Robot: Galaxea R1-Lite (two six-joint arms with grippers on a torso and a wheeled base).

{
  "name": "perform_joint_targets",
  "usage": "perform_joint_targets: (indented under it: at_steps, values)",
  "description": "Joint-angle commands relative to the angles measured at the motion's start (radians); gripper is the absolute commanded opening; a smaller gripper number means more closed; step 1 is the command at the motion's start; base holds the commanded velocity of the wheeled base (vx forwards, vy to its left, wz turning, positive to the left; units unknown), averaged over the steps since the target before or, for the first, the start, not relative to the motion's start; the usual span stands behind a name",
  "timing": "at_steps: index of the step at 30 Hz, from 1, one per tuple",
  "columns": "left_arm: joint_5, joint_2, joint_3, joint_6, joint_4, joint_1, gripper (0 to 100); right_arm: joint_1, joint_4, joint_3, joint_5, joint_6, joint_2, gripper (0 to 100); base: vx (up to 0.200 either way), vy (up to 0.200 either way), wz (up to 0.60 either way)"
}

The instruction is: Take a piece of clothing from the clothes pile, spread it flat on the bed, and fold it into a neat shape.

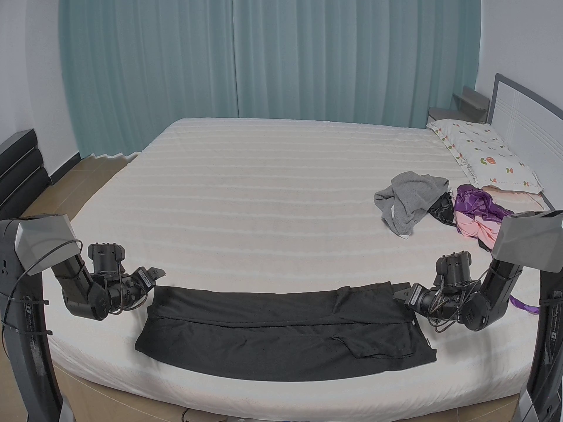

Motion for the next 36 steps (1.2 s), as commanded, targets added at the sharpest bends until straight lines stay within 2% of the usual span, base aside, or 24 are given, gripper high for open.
perform_joint_targets:
  at_steps: [1, 4, 9, 10, 13, 16, 22, 36]
  values:
    - [-0.009, -0.025, 0.028, 0.000, -0.009, 0.003, 100, 0.001, -0.010, 0.034, -0.002, 0.031, -0.067, 100, 0.000, 0.000, 0.00]
    - [-0.043, -0.042, 0.059, 0.000, -0.041, 0.013, 100, 0.001, -0.027, 0.091, -0.019, 0.058, -0.145, 100, 0.000, 0.000, 0.00]
    - [-0.077, -0.048, 0.082, 0.000, -0.051, 0.013, 100, 0.013, -0.061, 0.175, -0.071, 0.058, -0.220, 100, 0.000, 0.000, 0.00]
    - [-0.078, -0.045, 0.082, 0.000, -0.051, 0.013, 100, 0.016, -0.079, 0.209, -0.106, 0.057, -0.251, 100, 0.000, 0.000, 0.00]
    - [-0.078, -0.045, 0.085, 0.000, -0.051, 0.013, 100, 0.013, -0.088, 0.252, -0.146, 0.054, -0.306, 100, 0.000, 0.000, 0.00]
    - [-0.080, -0.042, 0.083, 0.000, -0.051, 0.014, 100, 0.004, -0.082, 0.262, -0.155, 0.048, -0.355, 100, 0.000, 0.000, 0.00]
    - [-0.084, -0.042, 0.086, -0.002, -0.051, 0.016, 100, 0.030, 0.021, 0.272, -0.158, 0.020, -0.507, 100, 0.000, 0.000, 0.00]
    - [-0.133, -0.062, 0.096, 0.000, -0.048, 0.045, 100, 0.053, 0.007, 0.354, -0.163, 0.023, -0.532, 100, 0.000, 0.000, 0.00]
